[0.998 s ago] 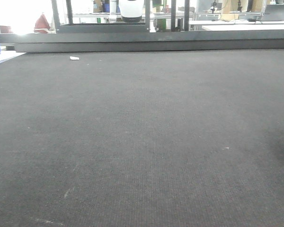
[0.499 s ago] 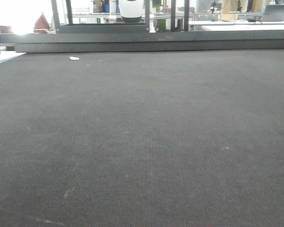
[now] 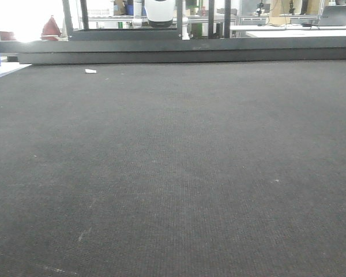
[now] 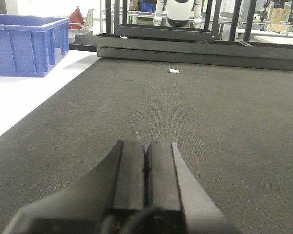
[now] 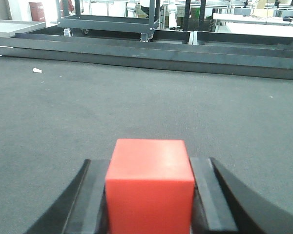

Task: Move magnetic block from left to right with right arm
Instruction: 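Hold the red cube in the right gripper while the base backs away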

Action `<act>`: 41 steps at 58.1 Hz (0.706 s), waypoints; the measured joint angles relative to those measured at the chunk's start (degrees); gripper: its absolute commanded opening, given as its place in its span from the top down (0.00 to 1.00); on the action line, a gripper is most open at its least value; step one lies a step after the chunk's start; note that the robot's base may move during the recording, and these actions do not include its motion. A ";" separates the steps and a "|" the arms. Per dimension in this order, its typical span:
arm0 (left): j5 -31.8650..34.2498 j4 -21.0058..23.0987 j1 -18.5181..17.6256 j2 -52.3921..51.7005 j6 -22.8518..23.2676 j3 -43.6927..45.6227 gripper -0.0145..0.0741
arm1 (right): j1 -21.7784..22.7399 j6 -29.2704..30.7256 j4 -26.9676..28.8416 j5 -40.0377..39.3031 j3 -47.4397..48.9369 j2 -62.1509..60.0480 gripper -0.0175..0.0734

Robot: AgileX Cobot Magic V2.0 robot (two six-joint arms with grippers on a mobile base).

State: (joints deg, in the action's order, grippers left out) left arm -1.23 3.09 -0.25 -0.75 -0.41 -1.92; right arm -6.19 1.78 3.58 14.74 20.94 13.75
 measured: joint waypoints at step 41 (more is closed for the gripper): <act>0.00 0.00 0.00 0.00 0.00 0.00 0.98 | 0.00 0.00 0.00 0.10 0.00 0.00 0.43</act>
State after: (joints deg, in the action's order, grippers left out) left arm -1.23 3.09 -0.25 -0.75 -0.41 -1.92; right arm -6.19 1.78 3.58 14.84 20.94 13.75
